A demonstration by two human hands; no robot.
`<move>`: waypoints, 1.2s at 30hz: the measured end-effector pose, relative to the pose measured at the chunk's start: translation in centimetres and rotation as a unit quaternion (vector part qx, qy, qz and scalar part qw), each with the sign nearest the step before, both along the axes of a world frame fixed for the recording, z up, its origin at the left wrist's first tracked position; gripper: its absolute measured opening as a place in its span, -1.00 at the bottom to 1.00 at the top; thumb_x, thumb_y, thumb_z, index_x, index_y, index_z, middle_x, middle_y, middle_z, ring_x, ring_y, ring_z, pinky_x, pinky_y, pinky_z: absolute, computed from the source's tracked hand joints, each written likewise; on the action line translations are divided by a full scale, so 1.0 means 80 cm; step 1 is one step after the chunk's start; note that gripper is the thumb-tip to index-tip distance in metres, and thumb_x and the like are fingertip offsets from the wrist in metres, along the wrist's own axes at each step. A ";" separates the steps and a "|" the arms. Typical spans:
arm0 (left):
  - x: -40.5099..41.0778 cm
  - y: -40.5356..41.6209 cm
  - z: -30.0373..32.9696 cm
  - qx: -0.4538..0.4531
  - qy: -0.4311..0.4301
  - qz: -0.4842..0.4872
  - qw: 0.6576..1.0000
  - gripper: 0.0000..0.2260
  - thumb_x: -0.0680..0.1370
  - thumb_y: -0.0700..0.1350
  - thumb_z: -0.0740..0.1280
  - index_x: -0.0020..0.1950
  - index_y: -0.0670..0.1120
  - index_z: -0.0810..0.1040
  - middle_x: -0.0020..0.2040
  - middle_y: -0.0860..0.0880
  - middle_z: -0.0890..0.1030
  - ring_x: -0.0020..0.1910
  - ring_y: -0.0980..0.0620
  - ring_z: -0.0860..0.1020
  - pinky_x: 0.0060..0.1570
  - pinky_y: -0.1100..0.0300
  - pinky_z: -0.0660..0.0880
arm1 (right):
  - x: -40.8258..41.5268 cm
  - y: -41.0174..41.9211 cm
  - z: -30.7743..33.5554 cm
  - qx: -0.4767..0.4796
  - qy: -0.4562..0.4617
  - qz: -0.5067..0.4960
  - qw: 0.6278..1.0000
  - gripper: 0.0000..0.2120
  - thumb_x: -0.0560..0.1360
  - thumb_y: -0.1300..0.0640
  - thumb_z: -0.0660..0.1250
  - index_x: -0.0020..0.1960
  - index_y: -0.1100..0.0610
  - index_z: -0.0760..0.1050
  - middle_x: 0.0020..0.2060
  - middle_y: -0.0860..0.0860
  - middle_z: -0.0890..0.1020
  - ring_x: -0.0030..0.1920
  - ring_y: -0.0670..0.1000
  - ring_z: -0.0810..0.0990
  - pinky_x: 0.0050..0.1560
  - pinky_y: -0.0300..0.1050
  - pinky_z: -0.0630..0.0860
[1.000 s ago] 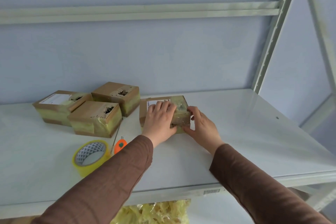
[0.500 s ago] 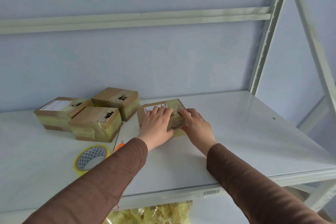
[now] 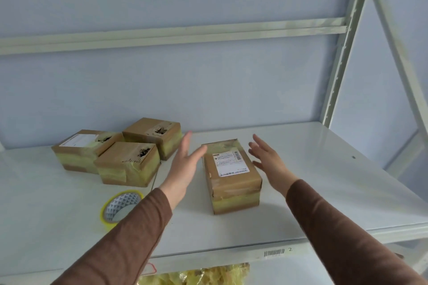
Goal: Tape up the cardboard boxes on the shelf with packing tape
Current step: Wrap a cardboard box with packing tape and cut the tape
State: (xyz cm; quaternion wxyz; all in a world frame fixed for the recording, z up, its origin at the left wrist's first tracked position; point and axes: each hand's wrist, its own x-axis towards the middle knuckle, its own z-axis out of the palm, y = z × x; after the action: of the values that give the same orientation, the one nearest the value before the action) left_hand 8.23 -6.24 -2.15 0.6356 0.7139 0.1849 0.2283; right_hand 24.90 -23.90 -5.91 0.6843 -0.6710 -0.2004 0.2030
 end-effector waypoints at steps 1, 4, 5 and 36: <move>0.001 0.001 -0.012 -0.087 0.013 0.024 0.996 -0.28 0.61 0.13 0.38 0.66 0.21 0.05 0.67 0.17 0.08 0.61 0.18 0.07 0.52 0.11 0.04 | -0.006 0.000 -0.002 0.005 0.042 0.018 0.999 -0.42 0.64 -0.13 0.31 0.61 -0.09 0.24 0.54 -0.04 0.40 0.50 0.00 0.38 0.54 0.04 0.28; 0.016 -0.016 -0.041 -0.213 0.067 0.004 0.975 -0.06 0.49 0.30 0.43 0.65 0.27 -0.16 0.69 0.10 0.06 0.64 -0.01 0.12 0.59 -0.19 0.10 | -0.025 0.003 -0.003 0.019 0.164 0.111 0.980 -0.31 0.58 -0.24 0.33 0.60 0.04 0.28 0.45 0.09 0.51 0.45 0.13 0.48 0.48 0.08 0.40; 0.023 -0.024 -0.047 -0.246 0.065 -0.008 0.967 -0.05 0.48 0.29 0.45 0.65 0.27 -0.14 0.65 0.02 0.23 0.58 -0.08 0.30 0.52 -0.23 0.25 | -0.032 0.005 0.000 0.025 0.184 0.133 0.974 -0.38 0.59 -0.23 0.32 0.55 0.05 0.37 0.36 0.12 0.60 0.34 0.14 0.59 0.34 0.04 0.53; -0.133 0.101 -0.018 0.332 0.189 0.063 0.922 -0.53 0.56 -0.09 0.38 0.46 0.11 0.39 0.49 0.02 0.43 0.44 -0.01 0.40 0.25 0.10 0.37 | -0.213 0.109 0.037 -0.135 -0.361 0.067 0.920 -0.45 0.61 0.08 0.35 0.53 0.11 0.24 0.28 0.09 0.56 0.25 0.12 0.54 0.26 0.10 0.50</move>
State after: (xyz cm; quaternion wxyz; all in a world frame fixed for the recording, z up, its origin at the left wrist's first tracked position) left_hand -2.41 1.88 -3.56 0.2994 0.9010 0.2595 0.1768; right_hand 7.88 -15.17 -2.98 0.4530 -0.7700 -0.4490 0.0174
